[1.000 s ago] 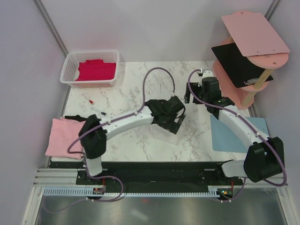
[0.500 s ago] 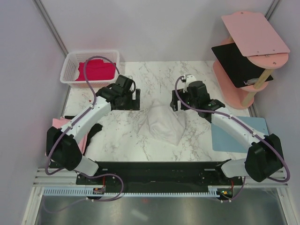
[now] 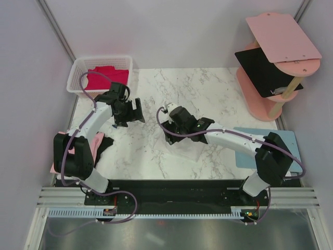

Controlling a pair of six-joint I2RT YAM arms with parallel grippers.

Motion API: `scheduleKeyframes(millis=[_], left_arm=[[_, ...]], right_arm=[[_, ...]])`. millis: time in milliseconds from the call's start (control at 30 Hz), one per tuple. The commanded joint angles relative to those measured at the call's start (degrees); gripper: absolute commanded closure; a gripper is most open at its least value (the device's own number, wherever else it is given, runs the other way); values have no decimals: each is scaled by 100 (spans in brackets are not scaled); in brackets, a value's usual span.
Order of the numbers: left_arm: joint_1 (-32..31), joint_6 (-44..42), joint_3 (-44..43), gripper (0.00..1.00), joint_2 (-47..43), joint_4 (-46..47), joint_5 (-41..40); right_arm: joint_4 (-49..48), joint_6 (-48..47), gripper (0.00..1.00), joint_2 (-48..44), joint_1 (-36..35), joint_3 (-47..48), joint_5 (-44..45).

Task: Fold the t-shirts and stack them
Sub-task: Flatten out the tshirt

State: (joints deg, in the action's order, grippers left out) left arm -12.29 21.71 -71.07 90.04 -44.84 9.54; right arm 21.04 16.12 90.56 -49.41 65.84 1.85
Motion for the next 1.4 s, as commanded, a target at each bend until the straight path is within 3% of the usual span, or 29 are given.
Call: scheduleKeyframes(millis=[0, 300, 433, 567, 667, 900, 1067, 1233, 1367], left_arm=[[139, -308, -21, 0, 136, 142, 531], [219, -379, 137, 0, 93, 168, 496], [236, -379, 181, 0, 84, 177, 514], [236, -431, 233, 0, 58, 186, 496], [245, -440, 269, 0, 66, 195, 461], [245, -396, 339, 1, 75, 274, 618], [219, -352, 471, 2, 40, 423, 891], [-79, -326, 550, 4, -92, 704, 1059], [-633, -238, 489, 4, -57, 880, 953]], right_arm=[[225, 233, 38, 312, -394, 358, 429], [278, 181, 39, 980, -570, 526, 923], [260, 234, 50, 1375, -649, 649, 1448], [278, 322, 82, 1508, -693, 763, 2240], [278, 322, 100, 1429, -728, 816, 2478], [217, 365, 100, 316, -781, 738, 3207], [278, 769, 100, -924, -772, 114, 4480], [1182, 1717, 100, -2006, -658, -642, 5325], [2515, 3173, 100, -2315, -413, -994, 5580]])
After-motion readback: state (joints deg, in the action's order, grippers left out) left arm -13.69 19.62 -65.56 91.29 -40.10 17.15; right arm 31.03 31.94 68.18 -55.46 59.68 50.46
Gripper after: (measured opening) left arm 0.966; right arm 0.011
